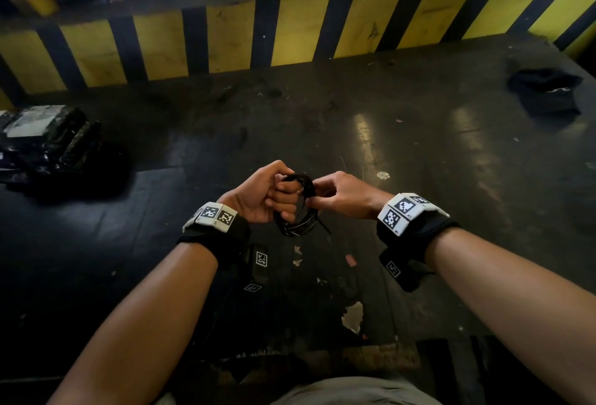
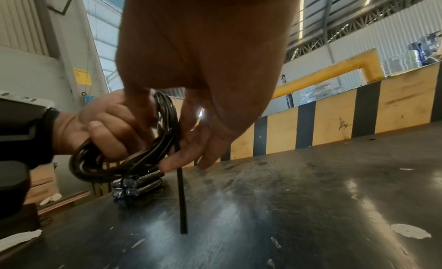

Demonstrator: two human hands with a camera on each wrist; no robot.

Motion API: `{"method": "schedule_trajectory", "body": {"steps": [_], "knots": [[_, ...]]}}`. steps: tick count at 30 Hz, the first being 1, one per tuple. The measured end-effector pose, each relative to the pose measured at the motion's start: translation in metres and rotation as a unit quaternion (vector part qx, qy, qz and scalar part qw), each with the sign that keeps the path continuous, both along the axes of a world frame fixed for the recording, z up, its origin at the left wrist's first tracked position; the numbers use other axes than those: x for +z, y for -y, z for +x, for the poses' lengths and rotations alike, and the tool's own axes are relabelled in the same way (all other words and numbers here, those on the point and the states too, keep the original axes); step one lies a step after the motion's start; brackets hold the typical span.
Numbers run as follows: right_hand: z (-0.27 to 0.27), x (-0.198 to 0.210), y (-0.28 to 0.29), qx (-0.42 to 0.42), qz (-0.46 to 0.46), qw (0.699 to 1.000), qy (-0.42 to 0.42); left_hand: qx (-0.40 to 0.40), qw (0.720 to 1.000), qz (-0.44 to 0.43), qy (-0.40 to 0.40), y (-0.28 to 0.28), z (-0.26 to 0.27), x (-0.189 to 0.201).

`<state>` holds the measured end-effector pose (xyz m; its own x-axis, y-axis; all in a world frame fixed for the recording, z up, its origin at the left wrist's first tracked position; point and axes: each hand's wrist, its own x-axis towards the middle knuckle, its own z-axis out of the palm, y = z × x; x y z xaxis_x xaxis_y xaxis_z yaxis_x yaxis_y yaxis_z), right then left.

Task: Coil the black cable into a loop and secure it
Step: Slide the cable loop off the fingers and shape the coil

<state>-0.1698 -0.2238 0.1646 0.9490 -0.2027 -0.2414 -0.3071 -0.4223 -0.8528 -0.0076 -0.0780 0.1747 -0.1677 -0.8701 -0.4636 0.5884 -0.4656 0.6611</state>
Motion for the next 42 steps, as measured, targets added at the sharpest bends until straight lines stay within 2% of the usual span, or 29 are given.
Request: {"method": "schedule_trajectory", "body": {"steps": [4, 8, 13, 16, 19, 20, 24, 29, 32, 37, 39, 42], "knots": [[0.000, -0.001, -0.005, -0.007, -0.014, 1.000, 0.001, 0.015, 0.999, 0.001, 0.033, 0.003, -0.002, 0.001], [-0.001, 0.007, -0.009, -0.011, -0.087, 0.996, -0.026, 0.060, 0.988, 0.015, 0.144, 0.005, -0.006, -0.005], [-0.008, 0.006, 0.000, -0.014, -0.113, 0.992, -0.059, 0.075, 0.960, 0.045, 0.266, 0.010, -0.011, -0.012], [-0.012, 0.003, 0.004, -0.007, -0.132, 0.988, -0.076, 0.039, 0.924, 0.033, 0.378, 0.017, -0.022, -0.007], [-0.014, 0.006, 0.011, -0.011, -0.161, 0.984, -0.071, -0.006, 0.846, -0.011, 0.533, 0.029, -0.032, -0.004], [-0.016, 0.008, 0.015, -0.015, -0.169, 0.983, -0.065, -0.002, 0.828, -0.021, 0.560, 0.033, -0.034, -0.005], [-0.028, 0.012, 0.032, -0.025, -0.196, 0.979, -0.056, 0.052, 0.821, -0.048, 0.566, 0.042, -0.040, -0.016], [-0.046, -0.002, 0.043, -0.084, -0.136, 0.986, -0.049, 0.093, 0.825, -0.083, 0.551, 0.052, -0.055, -0.031], [-0.051, -0.009, 0.045, -0.111, -0.168, 0.978, -0.050, 0.068, 0.818, -0.083, 0.564, 0.057, -0.060, -0.032], [-0.061, -0.013, 0.048, -0.097, -0.229, 0.967, -0.057, -0.049, 0.815, -0.050, 0.575, 0.069, -0.067, -0.020], [-0.062, -0.013, 0.052, -0.090, -0.240, 0.965, -0.049, -0.057, 0.808, -0.022, 0.586, 0.076, -0.074, -0.016], [-0.064, -0.008, 0.059, -0.103, -0.248, 0.963, -0.022, -0.035, 0.796, -0.023, 0.604, 0.082, -0.080, -0.016]]}}
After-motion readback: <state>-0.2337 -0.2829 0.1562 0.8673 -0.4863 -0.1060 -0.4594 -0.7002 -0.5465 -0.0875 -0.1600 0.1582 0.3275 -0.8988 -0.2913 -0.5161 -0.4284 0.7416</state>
